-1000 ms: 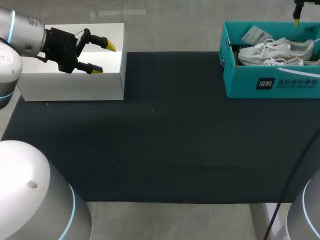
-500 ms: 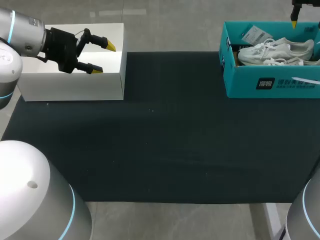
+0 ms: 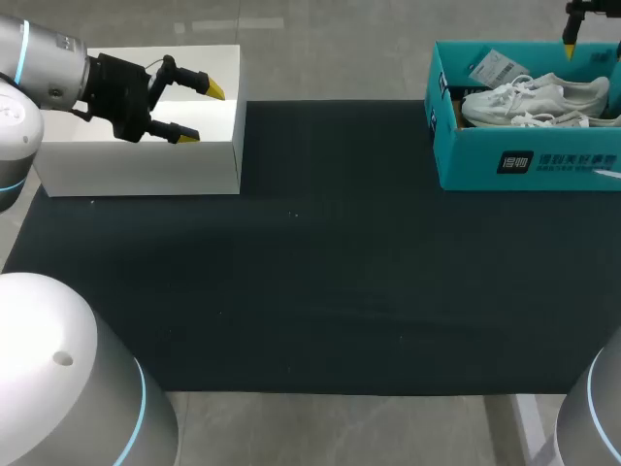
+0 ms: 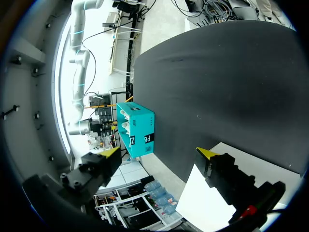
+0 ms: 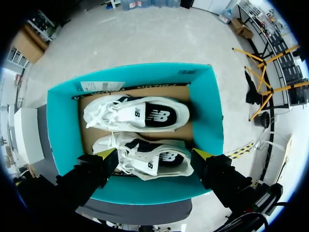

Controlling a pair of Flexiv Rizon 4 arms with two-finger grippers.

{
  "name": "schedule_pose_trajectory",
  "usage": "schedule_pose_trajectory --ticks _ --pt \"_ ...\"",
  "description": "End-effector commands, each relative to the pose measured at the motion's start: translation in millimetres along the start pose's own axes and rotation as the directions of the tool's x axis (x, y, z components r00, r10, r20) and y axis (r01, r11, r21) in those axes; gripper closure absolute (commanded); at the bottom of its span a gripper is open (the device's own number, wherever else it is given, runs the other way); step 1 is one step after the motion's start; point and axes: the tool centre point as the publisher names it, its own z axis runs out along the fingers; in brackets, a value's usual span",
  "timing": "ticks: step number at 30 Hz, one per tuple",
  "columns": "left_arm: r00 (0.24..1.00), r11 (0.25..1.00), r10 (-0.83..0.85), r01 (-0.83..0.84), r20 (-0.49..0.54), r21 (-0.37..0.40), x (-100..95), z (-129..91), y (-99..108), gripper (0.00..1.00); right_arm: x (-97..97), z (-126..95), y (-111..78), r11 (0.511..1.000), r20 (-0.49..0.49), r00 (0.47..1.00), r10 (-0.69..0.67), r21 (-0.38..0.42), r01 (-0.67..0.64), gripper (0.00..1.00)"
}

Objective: Take the shoe out of the shoebox, open the shoe tongue, remove and reinsert the insole, then place the shoe into the shoebox

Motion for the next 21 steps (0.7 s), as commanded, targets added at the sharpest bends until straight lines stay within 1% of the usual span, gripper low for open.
schedule_pose_trajectory --ticks 1,8,9,10,11,14,16,17,19,20,21 --pt "1.000 1.000 0.001 -0.001 -0.002 -0.001 -0.2 0.1 -0.3 0.00 8.5 -4.1 -33.7 0.998 0.006 1.000 0.000 -0.059 0.000 0.00" --pt "1.000 1.000 0.001 -0.001 -0.002 -0.001 -0.2 0.1 -0.3 0.00 19.9 -16.5 -88.8 0.999 0.020 1.000 -0.019 -0.044 0.020 0.00" --pt "0.996 0.996 -0.084 0.083 -0.022 -0.031 -3.2 1.1 2.3 0.00 22.6 -18.3 -96.2 0.999 0.028 0.999 -0.019 -0.039 0.020 0.00" --pt "0.984 0.982 -0.172 0.169 -0.034 -0.079 -3.1 4.0 7.6 0.00 24.7 -20.2 -102.5 0.999 0.030 0.999 -0.019 -0.040 0.020 0.00" --pt "0.971 0.967 -0.234 0.228 -0.043 -0.114 -5.2 4.4 10.1 0.00 26.7 -21.7 -107.8 0.999 0.034 0.999 -0.020 -0.039 0.021 0.00" --pt "0.897 0.874 -0.441 0.424 -0.023 -0.237 -10.0 2.2 20.3 0.00 30.7 -25.3 -120.6 0.999 0.047 0.999 -0.018 -0.035 0.019 0.00" --pt "0.853 0.813 -0.522 0.495 -0.010 -0.307 -12.5 -0.4 24.1 0.00 35.4 -26.6 -128.8 0.999 0.048 0.999 -0.016 -0.033 0.018 0.00" --pt "0.836 0.791 -0.549 0.523 0.007 -0.317 -14.1 -1.9 25.0 0.00 37.3 -26.5 -131.6 0.999 0.048 0.999 -0.017 -0.031 0.018 0.00" --pt "0.789 0.727 -0.613 0.580 0.033 -0.369 -16.4 -4.2 27.1 0.00 41.1 -24.1 -137.4 1.000 0.049 0.999 -0.017 -0.022 0.018 0.00" --pt "0.780 0.708 -0.625 0.589 0.043 -0.390 -17.5 -5.1 28.7 0.00 42.2 -22.2 -139.0 1.000 0.049 0.999 -0.017 -0.021 0.018 0.00" --pt "0.751 0.669 -0.657 0.620 0.064 -0.410 -17.8 -6.4 30.2 0.00 44.5 -20.5 -141.8 1.000 0.048 0.999 -0.020 -0.019 0.021 0.00"
